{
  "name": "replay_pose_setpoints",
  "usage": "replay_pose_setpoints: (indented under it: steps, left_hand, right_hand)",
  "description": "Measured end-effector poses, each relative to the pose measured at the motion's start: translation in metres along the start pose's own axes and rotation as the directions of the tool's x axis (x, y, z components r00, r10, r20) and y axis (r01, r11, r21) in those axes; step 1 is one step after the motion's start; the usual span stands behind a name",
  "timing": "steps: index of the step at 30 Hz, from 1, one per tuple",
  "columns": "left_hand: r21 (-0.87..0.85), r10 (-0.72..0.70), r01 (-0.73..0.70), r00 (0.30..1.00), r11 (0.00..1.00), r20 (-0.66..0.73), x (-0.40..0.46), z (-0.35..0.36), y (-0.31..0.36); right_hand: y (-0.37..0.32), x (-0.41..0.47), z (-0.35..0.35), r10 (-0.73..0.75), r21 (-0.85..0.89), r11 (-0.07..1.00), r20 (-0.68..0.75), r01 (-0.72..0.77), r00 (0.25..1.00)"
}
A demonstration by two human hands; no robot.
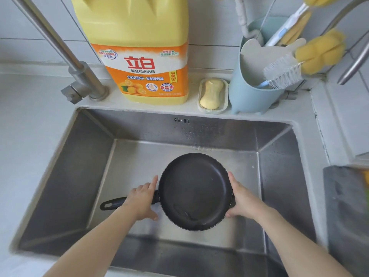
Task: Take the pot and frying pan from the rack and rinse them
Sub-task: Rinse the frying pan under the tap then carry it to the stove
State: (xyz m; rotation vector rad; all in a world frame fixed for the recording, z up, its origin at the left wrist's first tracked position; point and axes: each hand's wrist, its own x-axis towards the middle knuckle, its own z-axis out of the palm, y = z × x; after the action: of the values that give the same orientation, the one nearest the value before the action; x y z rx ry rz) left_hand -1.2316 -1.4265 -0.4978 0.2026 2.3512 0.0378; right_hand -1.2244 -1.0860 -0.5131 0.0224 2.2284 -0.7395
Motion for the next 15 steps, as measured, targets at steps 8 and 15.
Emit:
replay_pose_setpoints:
  steps: [8, 15]
  left_hand:
    - [-0.142, 0.043, -0.046, 0.999, 0.989, -0.029, 0.02, 0.011, -0.001]
    - [-0.172, 0.068, -0.079, 0.995, 0.982, -0.072, -0.001, -0.015, -0.008]
  right_hand:
    - [0.003, 0.003, 0.01, -0.01, 0.06, 0.998, -0.008, 0.01, 1.0]
    - [-0.009, -0.011, -0.001, -0.031, 0.15, 0.988, -0.018, 0.033, 0.999]
